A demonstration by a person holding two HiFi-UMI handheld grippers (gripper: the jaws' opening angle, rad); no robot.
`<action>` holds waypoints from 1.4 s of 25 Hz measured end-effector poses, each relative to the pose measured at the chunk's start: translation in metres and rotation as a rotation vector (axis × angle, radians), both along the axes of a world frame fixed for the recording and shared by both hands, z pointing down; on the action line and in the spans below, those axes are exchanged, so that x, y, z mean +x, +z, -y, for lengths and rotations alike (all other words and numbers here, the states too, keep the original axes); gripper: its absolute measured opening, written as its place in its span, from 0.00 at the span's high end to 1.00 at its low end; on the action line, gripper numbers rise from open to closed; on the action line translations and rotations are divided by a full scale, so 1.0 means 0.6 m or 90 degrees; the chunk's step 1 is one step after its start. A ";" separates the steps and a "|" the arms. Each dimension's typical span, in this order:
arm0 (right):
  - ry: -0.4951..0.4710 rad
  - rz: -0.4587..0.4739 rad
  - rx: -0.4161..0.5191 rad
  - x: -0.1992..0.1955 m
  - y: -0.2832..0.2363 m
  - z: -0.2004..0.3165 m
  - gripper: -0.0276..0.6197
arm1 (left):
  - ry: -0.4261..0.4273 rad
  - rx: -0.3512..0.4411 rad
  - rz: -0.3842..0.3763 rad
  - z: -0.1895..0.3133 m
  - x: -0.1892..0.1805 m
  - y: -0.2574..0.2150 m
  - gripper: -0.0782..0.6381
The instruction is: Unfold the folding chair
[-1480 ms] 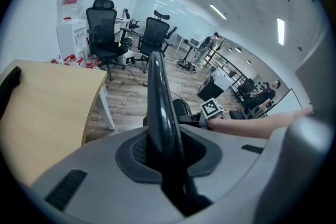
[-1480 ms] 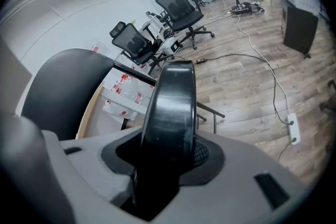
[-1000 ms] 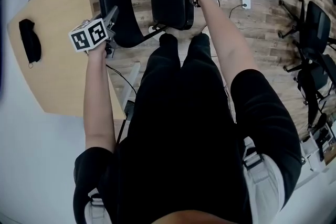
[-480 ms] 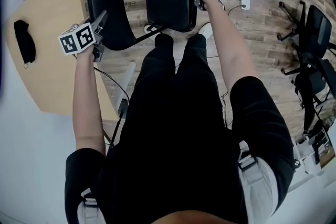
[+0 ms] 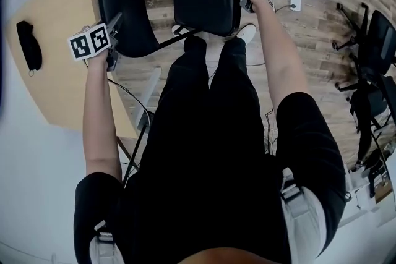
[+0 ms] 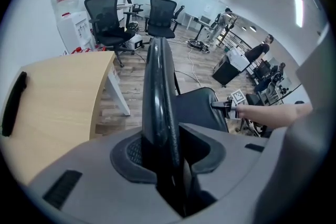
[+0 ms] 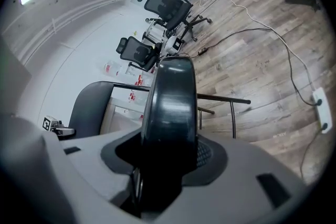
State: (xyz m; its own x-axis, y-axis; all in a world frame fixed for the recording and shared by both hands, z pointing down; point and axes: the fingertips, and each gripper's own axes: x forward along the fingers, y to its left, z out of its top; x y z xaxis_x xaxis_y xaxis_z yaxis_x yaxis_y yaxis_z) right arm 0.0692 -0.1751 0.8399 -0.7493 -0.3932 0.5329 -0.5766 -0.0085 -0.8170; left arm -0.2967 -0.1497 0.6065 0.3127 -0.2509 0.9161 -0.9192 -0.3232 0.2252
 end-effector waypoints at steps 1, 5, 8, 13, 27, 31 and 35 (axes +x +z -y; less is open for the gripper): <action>-0.001 0.006 0.000 0.004 0.004 0.000 0.66 | -0.002 -0.002 0.004 0.001 0.000 0.003 0.72; -0.004 0.031 -0.006 0.029 0.025 -0.005 0.66 | -0.010 -0.015 0.009 0.001 0.006 0.019 0.71; -0.005 0.042 -0.009 0.054 0.046 -0.010 0.65 | -0.014 -0.019 0.004 -0.001 0.013 0.034 0.71; 0.000 0.060 -0.022 0.104 0.090 -0.019 0.64 | -0.015 -0.022 0.002 -0.004 0.038 0.057 0.71; -0.029 0.150 -0.037 0.212 0.195 -0.046 0.63 | -0.019 -0.035 0.008 -0.021 0.104 0.112 0.70; -0.033 0.163 -0.033 0.238 0.221 -0.049 0.63 | -0.023 -0.035 0.014 -0.025 0.127 0.124 0.70; -0.039 0.177 -0.034 0.271 0.246 -0.053 0.62 | -0.020 -0.033 0.023 -0.030 0.164 0.130 0.70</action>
State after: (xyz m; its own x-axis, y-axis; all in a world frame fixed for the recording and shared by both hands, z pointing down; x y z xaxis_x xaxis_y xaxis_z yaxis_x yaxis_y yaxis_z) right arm 0.2318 -0.1433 0.9875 -0.8910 -0.3200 0.3222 -0.3311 -0.0275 -0.9432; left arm -0.1984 -0.1315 0.6842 0.2720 -0.2113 0.9388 -0.9364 -0.2828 0.2077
